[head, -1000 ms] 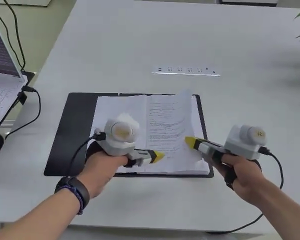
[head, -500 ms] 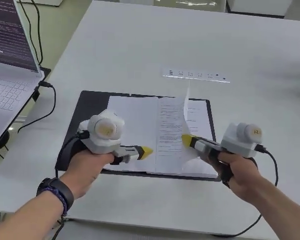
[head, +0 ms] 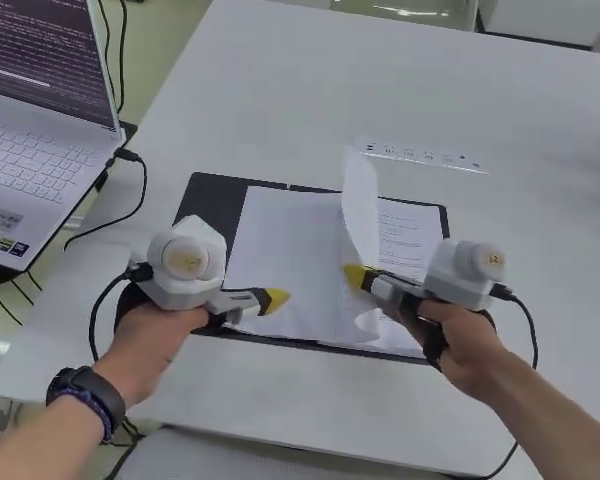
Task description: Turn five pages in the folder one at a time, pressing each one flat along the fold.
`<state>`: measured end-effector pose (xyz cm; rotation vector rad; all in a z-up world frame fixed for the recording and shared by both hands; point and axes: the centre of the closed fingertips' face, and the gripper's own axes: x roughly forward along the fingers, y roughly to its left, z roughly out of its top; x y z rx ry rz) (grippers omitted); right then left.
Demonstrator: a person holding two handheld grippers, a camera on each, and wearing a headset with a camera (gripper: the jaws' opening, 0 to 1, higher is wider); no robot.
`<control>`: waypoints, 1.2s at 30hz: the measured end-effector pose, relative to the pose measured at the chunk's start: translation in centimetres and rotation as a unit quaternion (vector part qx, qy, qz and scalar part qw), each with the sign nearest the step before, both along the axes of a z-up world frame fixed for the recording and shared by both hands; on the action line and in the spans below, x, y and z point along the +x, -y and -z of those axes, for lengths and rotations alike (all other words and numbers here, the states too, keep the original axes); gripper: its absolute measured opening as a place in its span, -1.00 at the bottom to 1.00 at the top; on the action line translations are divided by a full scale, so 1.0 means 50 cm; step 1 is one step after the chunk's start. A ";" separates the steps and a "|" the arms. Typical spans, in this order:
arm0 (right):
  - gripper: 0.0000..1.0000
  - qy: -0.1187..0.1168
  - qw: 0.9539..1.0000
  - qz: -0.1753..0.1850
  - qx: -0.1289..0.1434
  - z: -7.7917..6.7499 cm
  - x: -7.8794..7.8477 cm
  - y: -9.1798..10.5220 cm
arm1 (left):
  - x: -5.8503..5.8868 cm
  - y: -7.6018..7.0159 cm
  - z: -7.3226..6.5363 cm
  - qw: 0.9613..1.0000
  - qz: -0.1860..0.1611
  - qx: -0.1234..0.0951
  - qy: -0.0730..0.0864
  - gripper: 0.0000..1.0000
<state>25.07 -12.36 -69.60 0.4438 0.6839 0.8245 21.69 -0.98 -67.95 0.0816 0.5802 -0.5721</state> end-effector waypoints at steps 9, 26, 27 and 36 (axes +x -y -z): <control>-1.00 -0.013 1.000 -0.024 -0.002 0.018 -0.014 -0.076 | -0.020 -0.063 -0.006 1.000 -0.025 -0.008 0.006 0.41; -1.00 -0.060 0.997 -0.043 0.018 0.064 -0.020 -0.209 | -0.069 -0.151 -0.006 0.997 -0.076 -0.024 -0.001 0.39; -1.00 -0.062 0.997 -0.042 0.020 0.065 -0.019 -0.214 | -0.070 -0.154 -0.005 0.997 -0.078 -0.024 -0.002 0.39; -1.00 -0.094 0.995 -0.024 0.032 0.103 0.004 -0.247 | -0.085 -0.166 -0.012 0.996 -0.088 -0.027 -0.005 0.38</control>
